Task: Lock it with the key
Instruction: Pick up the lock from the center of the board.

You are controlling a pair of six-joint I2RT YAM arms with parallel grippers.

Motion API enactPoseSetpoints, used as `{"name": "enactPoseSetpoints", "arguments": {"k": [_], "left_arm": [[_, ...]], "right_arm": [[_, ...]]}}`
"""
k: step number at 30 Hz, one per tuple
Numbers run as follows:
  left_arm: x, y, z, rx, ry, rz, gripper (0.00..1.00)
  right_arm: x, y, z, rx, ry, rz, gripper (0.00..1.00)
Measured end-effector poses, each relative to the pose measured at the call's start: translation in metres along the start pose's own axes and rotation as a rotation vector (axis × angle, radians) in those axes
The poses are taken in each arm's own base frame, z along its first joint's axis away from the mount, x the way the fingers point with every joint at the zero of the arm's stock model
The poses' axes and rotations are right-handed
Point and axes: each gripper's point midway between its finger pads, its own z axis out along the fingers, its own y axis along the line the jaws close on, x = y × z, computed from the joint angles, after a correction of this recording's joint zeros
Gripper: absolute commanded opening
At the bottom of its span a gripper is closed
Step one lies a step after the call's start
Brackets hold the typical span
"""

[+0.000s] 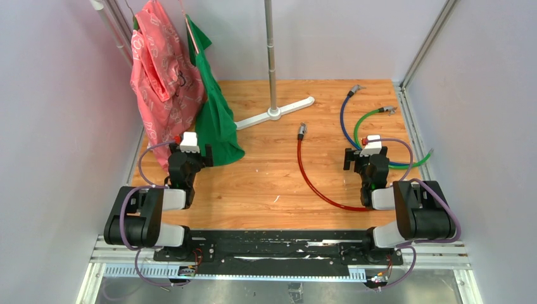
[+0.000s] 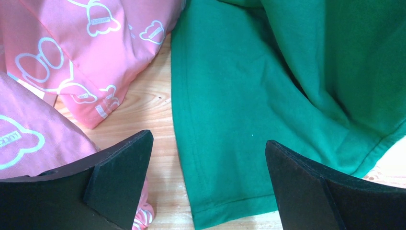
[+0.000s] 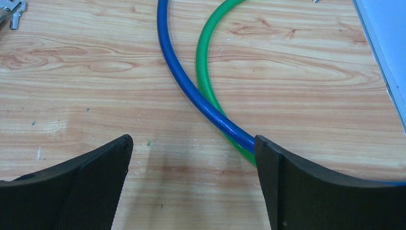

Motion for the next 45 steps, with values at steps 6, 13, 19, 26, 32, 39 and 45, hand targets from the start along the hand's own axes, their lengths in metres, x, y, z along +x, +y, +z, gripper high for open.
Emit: {"name": "enactPoseSetpoints", "arguments": {"k": [6,13,19,26,32,39,45], "left_arm": [[-0.030,0.006,0.016,-0.011,0.041,0.003,1.00],[-0.101,0.024,0.014,-0.031,0.054,0.094,1.00],[-0.102,0.032,-0.017,-0.004,0.280,0.218,1.00],[-0.106,0.029,-0.066,0.075,0.465,0.269,1.00],[-0.117,0.023,-0.101,0.139,0.516,0.280,1.00],[-0.136,0.022,-0.125,0.170,0.499,0.313,1.00],[-0.148,0.013,-0.137,0.234,0.492,0.313,0.95]], "right_arm": [[-0.010,0.003,-0.001,-0.028,0.022,-0.005,0.97],[-0.126,0.020,0.007,-0.174,-0.040,0.085,0.77],[-0.139,0.088,-0.007,-0.374,0.150,0.112,0.76],[-0.066,0.182,-0.056,-0.559,0.513,-0.068,0.75],[-0.001,0.208,-0.077,-0.568,0.790,-0.229,0.66],[0.031,0.213,-0.066,-0.528,0.946,-0.280,0.34],[0.030,0.219,-0.064,-0.525,0.947,-0.296,0.00]]}}
